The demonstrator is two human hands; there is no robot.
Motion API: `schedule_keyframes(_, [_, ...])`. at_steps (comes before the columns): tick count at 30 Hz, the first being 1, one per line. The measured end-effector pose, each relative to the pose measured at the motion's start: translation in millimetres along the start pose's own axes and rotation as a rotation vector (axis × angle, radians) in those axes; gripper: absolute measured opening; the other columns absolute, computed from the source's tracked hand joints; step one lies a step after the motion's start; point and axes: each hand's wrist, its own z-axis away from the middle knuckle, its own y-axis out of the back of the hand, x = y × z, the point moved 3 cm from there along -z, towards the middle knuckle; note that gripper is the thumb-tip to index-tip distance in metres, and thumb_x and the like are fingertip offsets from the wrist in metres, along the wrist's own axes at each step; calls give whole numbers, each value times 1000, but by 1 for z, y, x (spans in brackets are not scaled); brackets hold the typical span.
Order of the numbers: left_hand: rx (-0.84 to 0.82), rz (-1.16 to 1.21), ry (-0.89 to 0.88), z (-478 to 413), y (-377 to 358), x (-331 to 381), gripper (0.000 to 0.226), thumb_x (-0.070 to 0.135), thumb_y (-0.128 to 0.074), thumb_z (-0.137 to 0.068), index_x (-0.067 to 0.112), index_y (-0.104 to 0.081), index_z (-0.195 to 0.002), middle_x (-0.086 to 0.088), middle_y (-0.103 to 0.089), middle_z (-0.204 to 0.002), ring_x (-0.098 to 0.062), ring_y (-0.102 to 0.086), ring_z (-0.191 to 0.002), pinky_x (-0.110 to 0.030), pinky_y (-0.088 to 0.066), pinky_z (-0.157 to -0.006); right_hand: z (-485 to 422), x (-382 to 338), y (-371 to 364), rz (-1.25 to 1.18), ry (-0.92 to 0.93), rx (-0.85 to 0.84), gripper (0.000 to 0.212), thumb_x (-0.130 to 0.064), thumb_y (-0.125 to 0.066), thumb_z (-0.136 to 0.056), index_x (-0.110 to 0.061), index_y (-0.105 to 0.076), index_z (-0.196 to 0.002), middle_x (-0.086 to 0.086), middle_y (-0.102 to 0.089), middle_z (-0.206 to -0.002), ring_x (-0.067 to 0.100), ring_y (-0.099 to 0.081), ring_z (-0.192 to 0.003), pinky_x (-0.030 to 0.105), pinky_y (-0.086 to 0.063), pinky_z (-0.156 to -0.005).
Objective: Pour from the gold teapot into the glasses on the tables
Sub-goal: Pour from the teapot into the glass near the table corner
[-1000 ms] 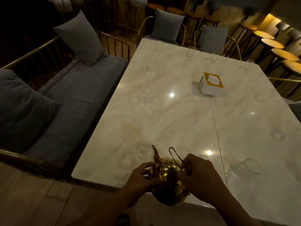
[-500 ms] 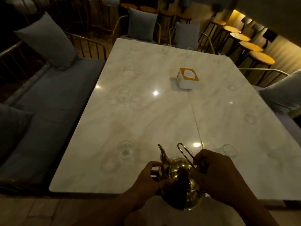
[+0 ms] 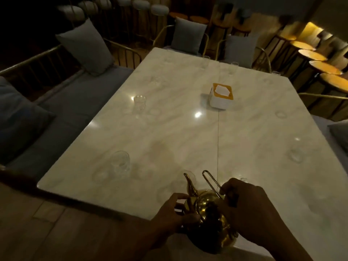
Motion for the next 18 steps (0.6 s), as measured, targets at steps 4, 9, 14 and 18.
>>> schedule_keyframes(4, [86,89,8,-4,-34,-14,60,22,-88,-70,32,-59,-121,-7,-64,-122,-26,-67,-107,-42,-62,-79,-8,25,7,-1,100,-56,32,-32,-73,-90,-29,-66,-121,-17,-65,-84,-6,-56,-65,5,-41,-54])
schedule_keyframes(9, [160,186,20,-4,-60,-25,50,17,-83,-75,33,-65,-119,-8,-69,-117,-25,-70,-104,-44,-61,-78,-16,38,11,-50,176,-77,40,-31,-68,-93,-22,-63,-133,1,-75,-115,4,-59,-82,15,-47,-78])
schedule_keyframes(14, [185,214,27,-2,-73,-25,46,15,-78,-81,29,-64,-123,-9,-70,-116,-26,-69,-106,-40,-62,-75,-27,44,14,-60,188,-102,43,-30,-66,-95,-19,-61,-137,3,-75,-116,12,-68,-94,30,-55,-95])
schedule_keyframes(18, [189,210,34,-3,-73,-27,47,20,-78,-81,29,-63,-124,-9,-69,-118,-25,-68,-108,-43,-61,-80,-35,43,14,-52,206,-107,44,-31,-66,-95,-19,-61,-137,4,-73,-120,15,-68,-105,28,-52,-95])
